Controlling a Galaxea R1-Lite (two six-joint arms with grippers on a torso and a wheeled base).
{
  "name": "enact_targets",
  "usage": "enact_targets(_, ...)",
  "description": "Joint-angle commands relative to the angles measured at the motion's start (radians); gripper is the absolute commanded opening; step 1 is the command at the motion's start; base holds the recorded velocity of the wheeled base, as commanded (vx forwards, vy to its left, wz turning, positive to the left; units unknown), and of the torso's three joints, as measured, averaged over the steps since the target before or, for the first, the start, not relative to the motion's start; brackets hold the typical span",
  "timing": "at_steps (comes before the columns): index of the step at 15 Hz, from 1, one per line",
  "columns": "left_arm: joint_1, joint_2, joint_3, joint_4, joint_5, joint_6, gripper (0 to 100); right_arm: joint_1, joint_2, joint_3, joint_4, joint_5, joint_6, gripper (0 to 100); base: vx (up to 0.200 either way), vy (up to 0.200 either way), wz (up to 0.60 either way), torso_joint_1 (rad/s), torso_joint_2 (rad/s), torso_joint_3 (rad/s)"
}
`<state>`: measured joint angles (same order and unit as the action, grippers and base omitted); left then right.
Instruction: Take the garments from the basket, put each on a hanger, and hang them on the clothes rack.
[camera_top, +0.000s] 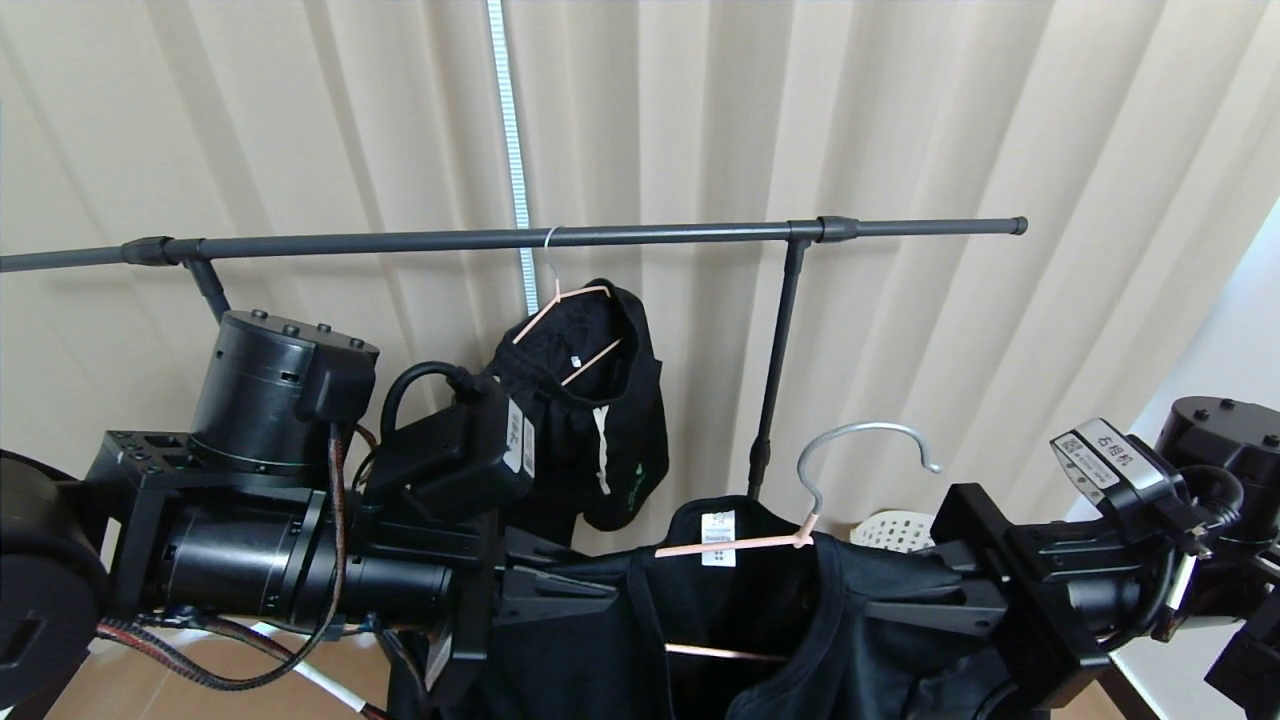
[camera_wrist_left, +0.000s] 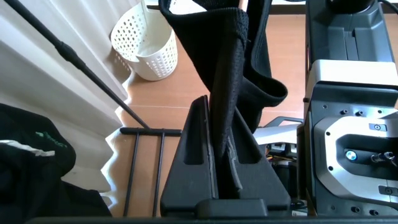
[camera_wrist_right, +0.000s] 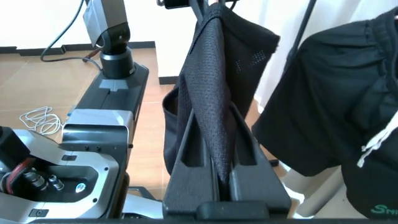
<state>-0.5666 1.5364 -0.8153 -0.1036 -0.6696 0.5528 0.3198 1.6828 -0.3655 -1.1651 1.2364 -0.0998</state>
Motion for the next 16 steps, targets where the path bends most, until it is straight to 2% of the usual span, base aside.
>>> enact_targets(1, 0.001, -0.022, 0.008, -0.001, 0.002, -0.001, 0, -0.005, -0.005, -0.003, 0.001, -0.003, 0.003, 0, 0.000, 0.000, 0.00, 0.000, 0.00, 0.000)
enact_targets(2, 0.001, -0.038, 0.016, 0.001, 0.002, -0.002, 0, -0.013, -0.006, -0.004, 0.001, -0.028, 0.003, 100, 0.000, 0.000, 0.00, 0.000, 0.00, 0.000)
enact_targets(4, 0.002, -0.055, 0.030, -0.001, 0.004, -0.017, 0, -0.021, -0.018, -0.003, -0.001, -0.031, 0.000, 100, 0.000, 0.000, 0.00, 0.000, 0.00, 0.000)
enact_targets(7, 0.013, -0.090, 0.054, -0.001, 0.004, -0.039, 0, -0.096, -0.041, -0.007, -0.001, -0.029, 0.000, 100, 0.000, 0.000, 0.00, 0.000, 0.00, 0.000)
enact_targets(13, 0.111, -0.186, 0.088, -0.002, 0.002, -0.096, 0, -0.171, -0.032, -0.041, -0.001, -0.031, 0.000, 100, 0.000, 0.000, 0.00, 0.000, 0.00, 0.000)
enact_targets(16, 0.132, -0.231, 0.113, -0.004, 0.001, -0.151, 0, -0.183, 0.017, -0.055, -0.001, -0.031, 0.000, 100, 0.000, 0.000, 0.00, 0.000, 0.00, 0.000)
